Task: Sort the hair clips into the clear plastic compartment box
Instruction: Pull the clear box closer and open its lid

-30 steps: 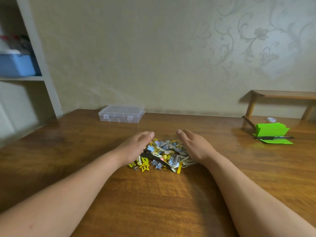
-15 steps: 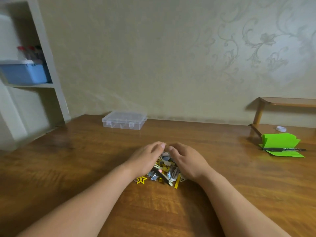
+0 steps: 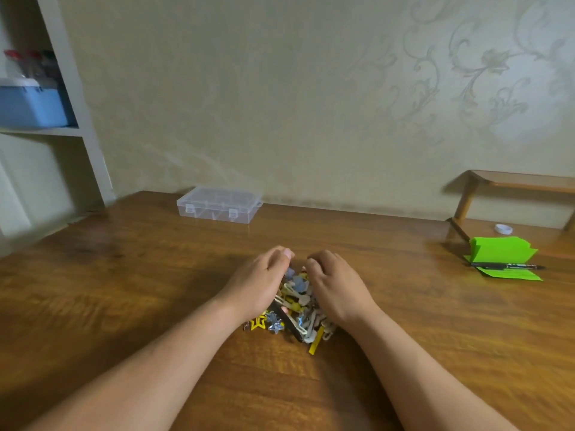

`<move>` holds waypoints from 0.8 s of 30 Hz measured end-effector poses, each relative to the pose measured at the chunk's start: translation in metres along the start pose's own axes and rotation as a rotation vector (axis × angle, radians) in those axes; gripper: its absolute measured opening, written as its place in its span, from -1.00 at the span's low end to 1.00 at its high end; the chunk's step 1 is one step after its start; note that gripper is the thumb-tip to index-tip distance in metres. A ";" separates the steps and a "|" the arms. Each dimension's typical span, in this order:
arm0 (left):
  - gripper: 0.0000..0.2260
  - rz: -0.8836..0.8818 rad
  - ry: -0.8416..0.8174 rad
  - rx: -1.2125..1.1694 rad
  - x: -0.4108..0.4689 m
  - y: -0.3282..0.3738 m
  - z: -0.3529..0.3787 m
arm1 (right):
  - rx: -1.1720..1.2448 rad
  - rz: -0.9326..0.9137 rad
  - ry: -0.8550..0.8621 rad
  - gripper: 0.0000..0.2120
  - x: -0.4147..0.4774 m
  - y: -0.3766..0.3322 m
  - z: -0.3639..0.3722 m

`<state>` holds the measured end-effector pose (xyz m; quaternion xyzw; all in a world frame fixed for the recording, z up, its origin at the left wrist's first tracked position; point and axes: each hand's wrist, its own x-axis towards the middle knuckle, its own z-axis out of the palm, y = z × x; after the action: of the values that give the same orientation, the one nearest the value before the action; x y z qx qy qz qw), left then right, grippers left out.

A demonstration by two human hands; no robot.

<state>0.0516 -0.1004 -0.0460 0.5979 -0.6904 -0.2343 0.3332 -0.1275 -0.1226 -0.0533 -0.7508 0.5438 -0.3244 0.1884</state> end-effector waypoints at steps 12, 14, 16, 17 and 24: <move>-0.47 -0.151 0.173 -0.089 0.053 -0.067 -0.091 | -0.106 0.079 -0.093 -0.60 0.081 -0.049 0.004; -0.59 -0.169 0.275 -0.074 0.073 -0.098 -0.113 | -0.072 0.079 -0.172 -0.52 0.114 -0.058 0.026; -0.62 -0.208 0.364 -0.037 0.087 -0.121 -0.126 | -0.057 0.068 -0.219 -0.45 0.136 -0.065 0.044; -0.61 -0.231 0.400 -0.028 0.094 -0.133 -0.133 | -0.064 0.060 -0.231 -0.42 0.148 -0.070 0.054; -0.34 -0.323 0.364 -0.136 0.141 -0.163 -0.155 | -0.095 0.063 -0.336 -0.36 0.196 -0.074 0.081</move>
<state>0.2666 -0.2552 -0.0344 0.7090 -0.4972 -0.2190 0.4495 0.0192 -0.2867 -0.0093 -0.7850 0.5427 -0.1623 0.2508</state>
